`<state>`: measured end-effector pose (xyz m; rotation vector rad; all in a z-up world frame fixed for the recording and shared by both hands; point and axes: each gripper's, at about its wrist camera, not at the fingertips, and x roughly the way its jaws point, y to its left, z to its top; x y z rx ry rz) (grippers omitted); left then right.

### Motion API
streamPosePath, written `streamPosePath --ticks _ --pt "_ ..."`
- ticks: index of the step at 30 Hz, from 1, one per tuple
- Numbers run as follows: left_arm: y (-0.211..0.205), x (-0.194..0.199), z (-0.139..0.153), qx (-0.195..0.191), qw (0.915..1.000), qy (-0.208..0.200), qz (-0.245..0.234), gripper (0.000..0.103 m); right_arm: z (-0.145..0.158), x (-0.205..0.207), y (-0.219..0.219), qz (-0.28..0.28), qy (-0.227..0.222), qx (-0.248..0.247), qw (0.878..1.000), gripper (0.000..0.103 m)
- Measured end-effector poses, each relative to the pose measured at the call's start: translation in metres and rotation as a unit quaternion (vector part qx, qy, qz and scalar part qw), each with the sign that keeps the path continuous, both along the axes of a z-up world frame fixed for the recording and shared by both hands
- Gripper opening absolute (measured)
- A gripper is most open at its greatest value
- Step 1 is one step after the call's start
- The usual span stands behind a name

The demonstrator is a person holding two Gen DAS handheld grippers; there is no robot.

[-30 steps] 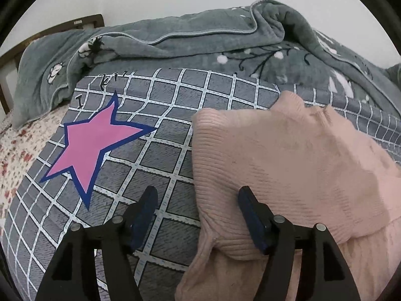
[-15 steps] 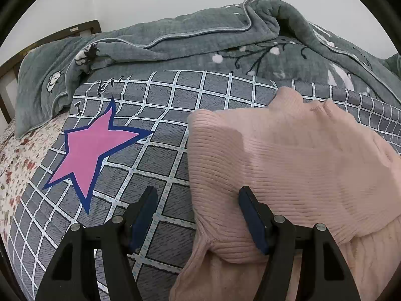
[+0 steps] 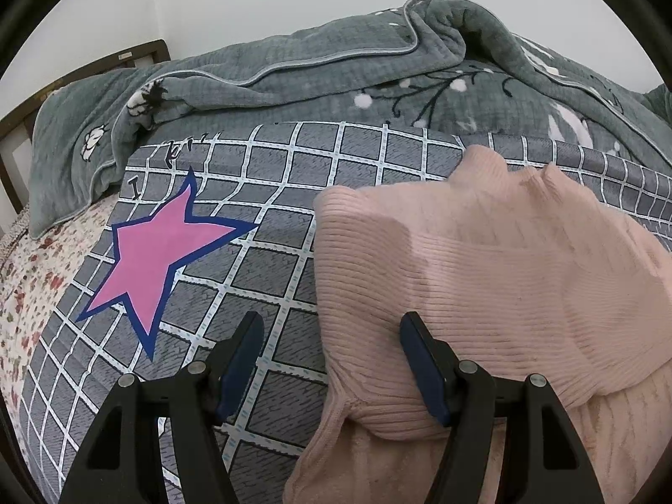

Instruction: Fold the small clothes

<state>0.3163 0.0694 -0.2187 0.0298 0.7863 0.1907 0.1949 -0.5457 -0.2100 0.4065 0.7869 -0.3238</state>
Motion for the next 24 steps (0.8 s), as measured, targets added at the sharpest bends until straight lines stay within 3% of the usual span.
streamPosePath --ticks 3,7,8,17,24 --pt "0.001 -0.001 0.0 -0.005 1.0 0.0 -0.001 0.066 0.001 0.004 0.002 -0.002 0.008 -0.018 1.0 0.06" --pt "0.001 -0.001 0.0 -0.006 1.0 0.0 -0.003 0.066 0.006 0.01 0.007 -0.002 0.014 -0.052 0.999 0.013" --pt "0.002 0.0 0.0 -0.006 1.0 0.0 -0.003 0.066 0.007 0.009 0.008 -0.001 0.009 -0.057 0.998 0.01" --pt "0.006 -0.001 0.001 -0.03 0.9995 -0.005 -0.01 0.066 0.065 0.002 0.059 -0.008 -0.077 -0.179 0.981 0.006" --pt "0.03 -0.019 0.012 -0.08 0.9961 -0.037 -0.007 0.077 0.115 0.012 0.146 0.039 -0.136 -0.232 0.962 0.006"
